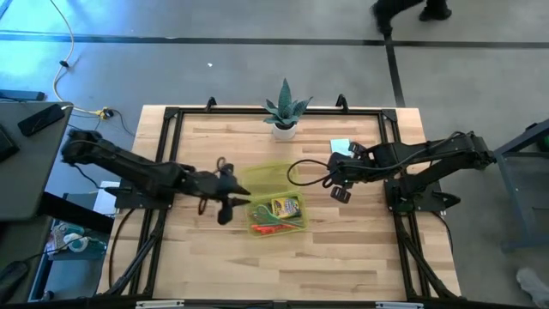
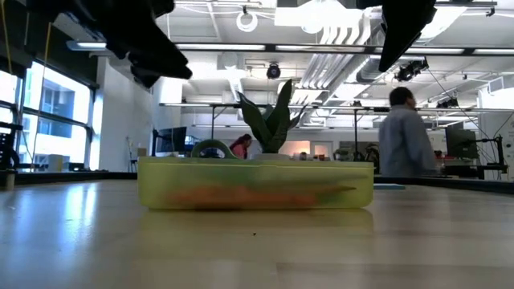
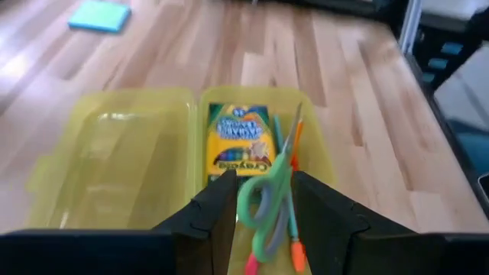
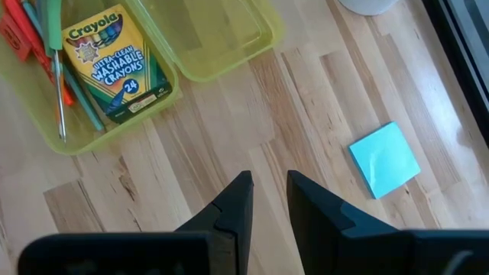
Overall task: Pack school essentials
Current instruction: Put the blue sticky notes into the yellow school supply box
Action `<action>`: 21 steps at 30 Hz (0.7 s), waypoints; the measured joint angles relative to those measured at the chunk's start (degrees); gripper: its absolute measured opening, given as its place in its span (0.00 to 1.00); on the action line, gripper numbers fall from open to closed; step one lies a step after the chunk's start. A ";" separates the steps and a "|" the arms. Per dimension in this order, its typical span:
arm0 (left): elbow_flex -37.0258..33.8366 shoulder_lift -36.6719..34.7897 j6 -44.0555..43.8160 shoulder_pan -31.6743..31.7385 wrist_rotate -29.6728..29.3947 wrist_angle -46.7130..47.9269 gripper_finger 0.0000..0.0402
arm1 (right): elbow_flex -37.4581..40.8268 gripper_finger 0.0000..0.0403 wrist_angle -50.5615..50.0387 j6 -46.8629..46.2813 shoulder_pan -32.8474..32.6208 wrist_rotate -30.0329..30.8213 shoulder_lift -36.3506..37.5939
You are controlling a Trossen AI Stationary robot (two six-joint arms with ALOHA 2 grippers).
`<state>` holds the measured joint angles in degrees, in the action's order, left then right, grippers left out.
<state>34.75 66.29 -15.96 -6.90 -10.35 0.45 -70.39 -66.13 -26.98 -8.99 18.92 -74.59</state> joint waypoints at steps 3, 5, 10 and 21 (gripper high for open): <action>-5.33 -5.35 -0.36 0.55 0.02 -4.21 0.29 | 0.00 0.19 0.04 0.00 0.00 0.02 0.01; -8.97 -8.58 -0.46 0.81 0.04 -7.70 0.29 | 0.00 0.19 0.11 0.00 0.00 0.02 -0.02; -17.21 -15.89 -1.81 0.90 0.07 -15.00 0.29 | 0.00 0.19 0.07 0.05 0.00 0.17 0.01; -27.67 -31.55 -1.34 0.88 -3.02 -18.75 0.29 | 0.00 0.19 0.05 0.12 0.00 0.20 0.01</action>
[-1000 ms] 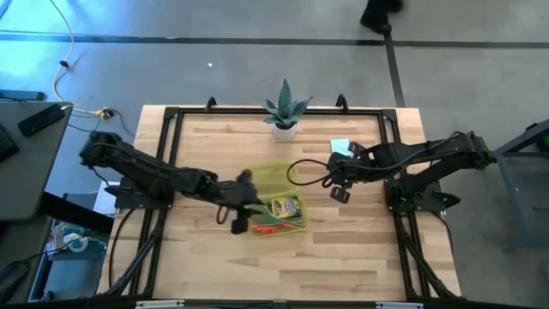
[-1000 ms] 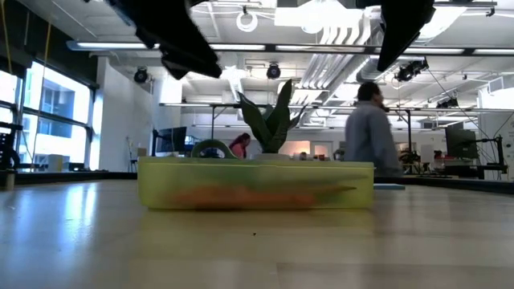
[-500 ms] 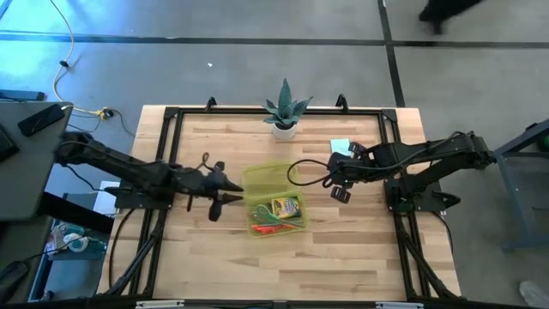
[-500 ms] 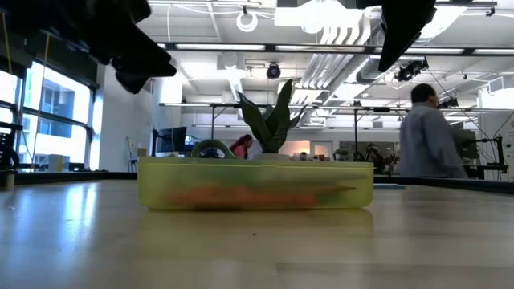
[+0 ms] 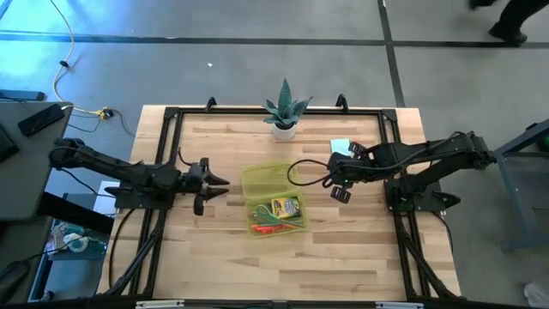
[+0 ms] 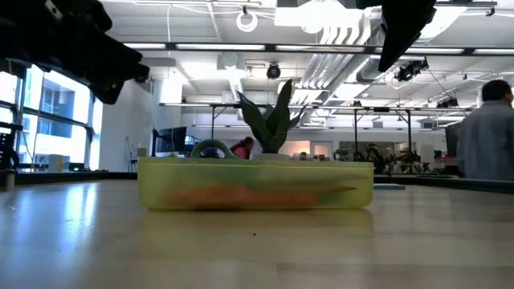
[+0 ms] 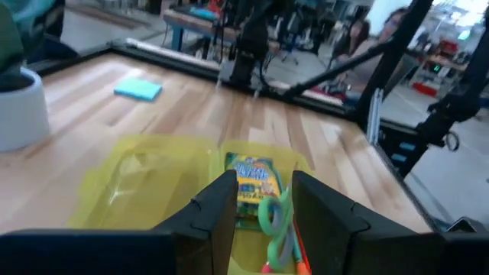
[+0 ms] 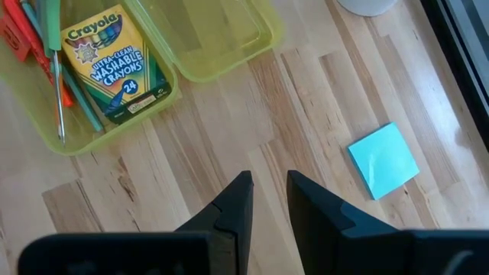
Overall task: Pack school essentials
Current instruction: Put the blue sticky notes into the yellow school supply box
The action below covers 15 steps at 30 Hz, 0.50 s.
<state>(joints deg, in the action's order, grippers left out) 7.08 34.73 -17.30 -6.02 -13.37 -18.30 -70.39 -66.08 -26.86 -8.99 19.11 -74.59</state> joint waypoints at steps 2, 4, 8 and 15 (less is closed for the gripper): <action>-1.08 -2.79 1.40 0.02 0.03 -0.02 0.29 | 0.00 0.19 0.02 0.10 0.00 0.00 0.00; -2.04 -5.40 2.44 0.01 -0.84 0.46 0.29 | 0.00 0.19 0.01 0.09 0.00 0.00 0.00; -3.76 -9.70 3.34 0.02 -2.25 0.94 0.29 | 0.00 0.19 -0.05 -0.10 0.00 0.00 0.00; -6.50 -14.32 3.04 0.02 -2.24 2.59 0.29 | 0.00 0.19 -0.05 -0.02 0.00 0.02 0.00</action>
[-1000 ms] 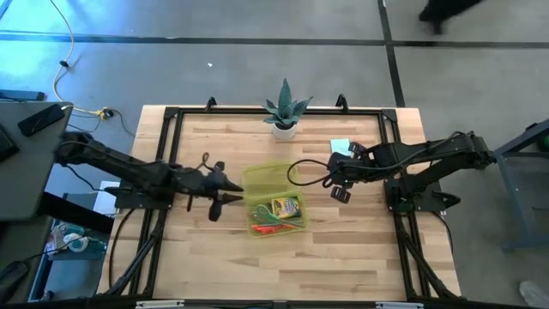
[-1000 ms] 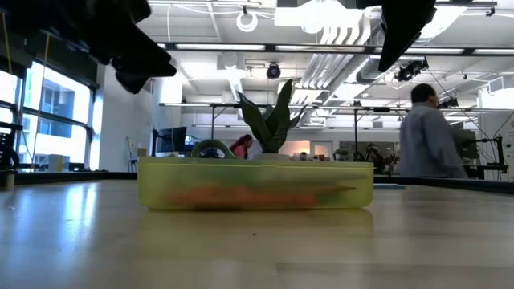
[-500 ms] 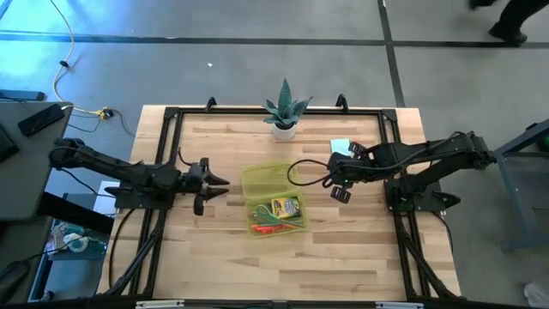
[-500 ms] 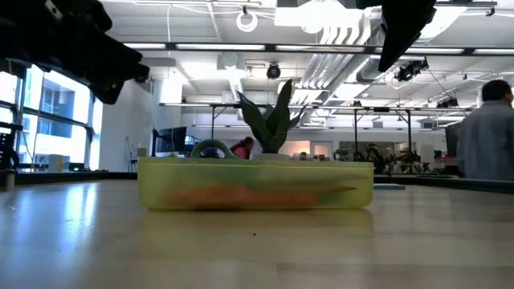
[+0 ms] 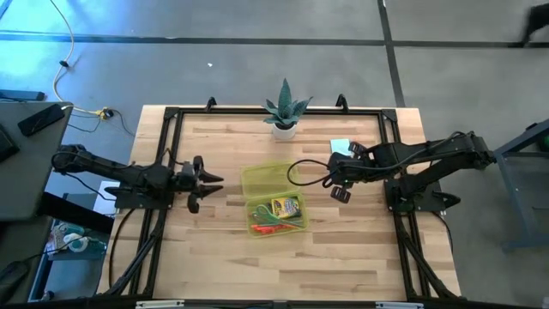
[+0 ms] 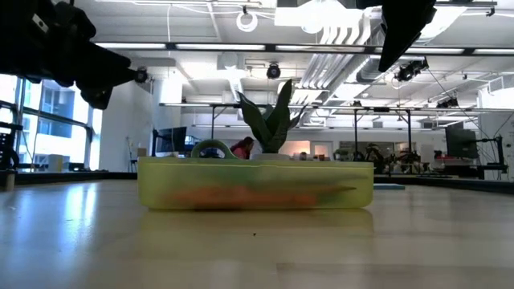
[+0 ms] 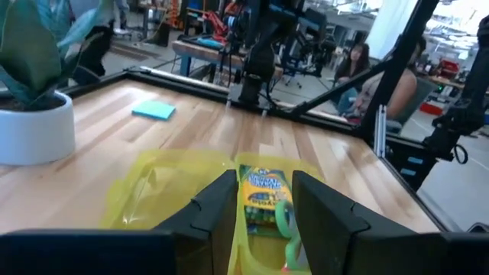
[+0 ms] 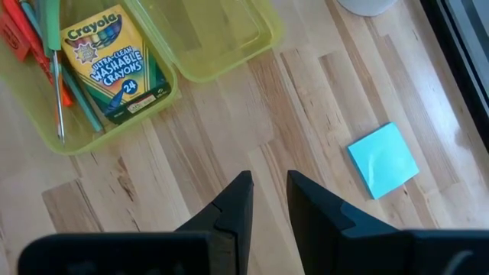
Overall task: Pack school essentials
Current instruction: Put the blue sticky notes into the yellow school supply box
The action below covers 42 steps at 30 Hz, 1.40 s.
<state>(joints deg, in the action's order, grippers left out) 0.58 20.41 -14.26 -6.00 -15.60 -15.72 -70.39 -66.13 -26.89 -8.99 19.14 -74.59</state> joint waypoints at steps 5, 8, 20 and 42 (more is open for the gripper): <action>0.04 -1.46 3.26 0.00 0.47 -0.53 0.29 | 0.00 0.19 -0.01 -0.04 0.00 2.19 0.00; 0.04 -3.19 4.17 0.00 0.40 0.36 0.29 | 0.00 0.19 -0.05 -0.07 0.02 3.02 0.00; 0.09 -13.45 4.05 0.02 -1.77 9.10 0.29 | 0.00 0.19 -0.05 0.05 0.39 3.00 0.00; 0.11 -14.17 -2.70 0.02 -4.04 12.49 0.29 | 0.00 0.19 0.66 21.21 28.86 -6.85 0.00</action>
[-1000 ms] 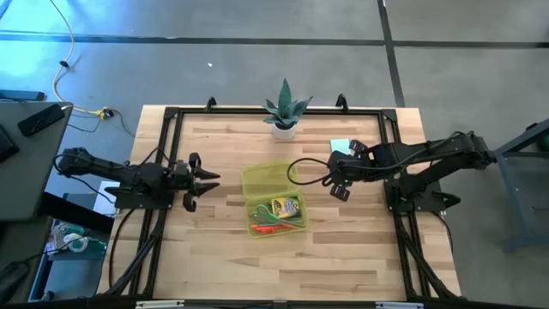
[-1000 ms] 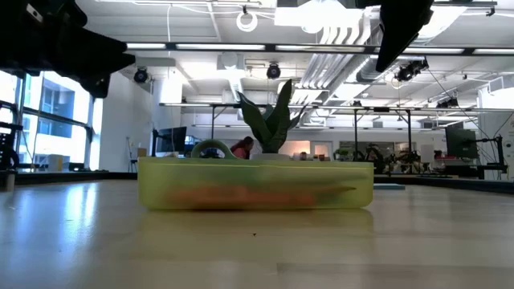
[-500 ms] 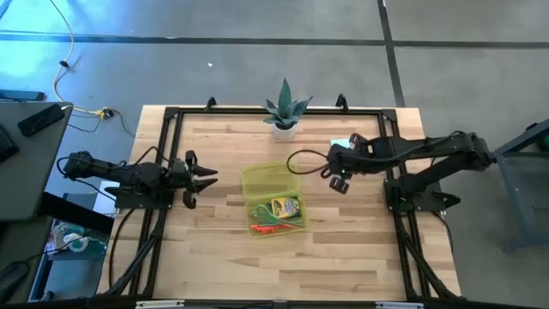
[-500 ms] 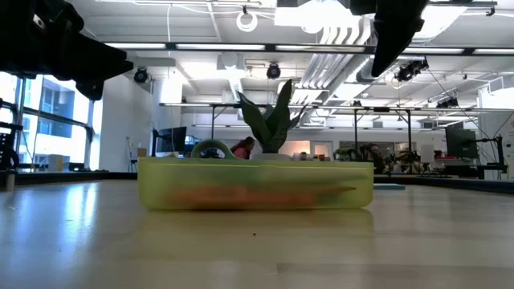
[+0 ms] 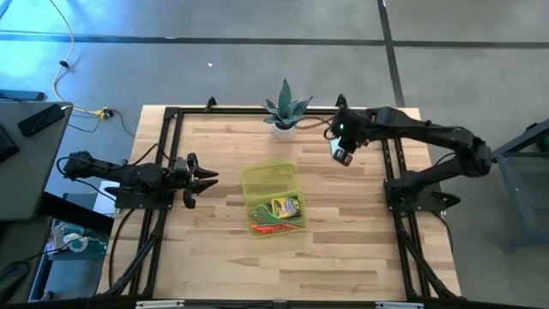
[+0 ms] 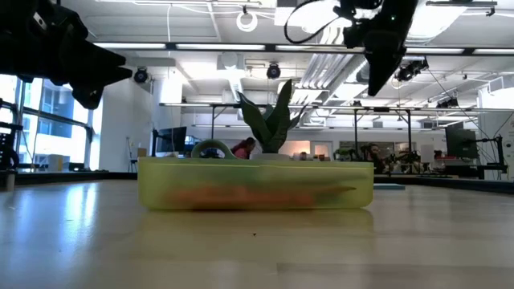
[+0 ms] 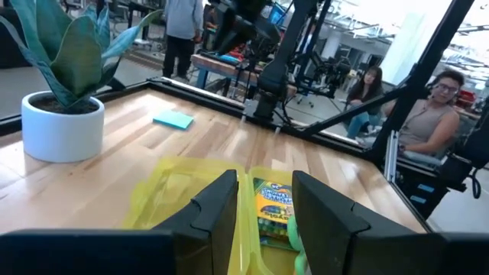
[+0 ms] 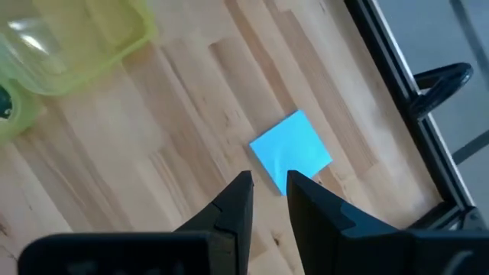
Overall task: Pack school essentials
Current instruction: Put the blue sticky notes into the yellow school supply box
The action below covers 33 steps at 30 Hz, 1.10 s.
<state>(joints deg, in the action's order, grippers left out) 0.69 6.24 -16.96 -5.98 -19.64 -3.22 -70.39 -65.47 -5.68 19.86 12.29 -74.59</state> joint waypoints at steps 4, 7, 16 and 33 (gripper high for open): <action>0.00 0.00 0.03 0.00 0.11 0.00 0.29 | 0.00 0.19 1.29 2.85 6.25 -3.95 0.00; 0.00 0.00 0.03 0.00 0.15 0.00 0.29 | 0.00 0.19 2.62 2.90 10.50 -5.82 0.00; 0.00 0.00 0.03 0.00 0.15 -0.04 0.29 | 0.00 0.19 4.04 -1.61 20.19 -8.53 -2.88; 0.00 0.00 0.05 0.00 0.15 -0.07 0.29 | 0.02 0.19 7.51 -9.89 23.42 -7.56 -17.65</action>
<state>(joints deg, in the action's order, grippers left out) 0.69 6.24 -16.91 -5.98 -19.49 -3.29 -70.37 -57.96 -15.57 43.28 4.73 -92.23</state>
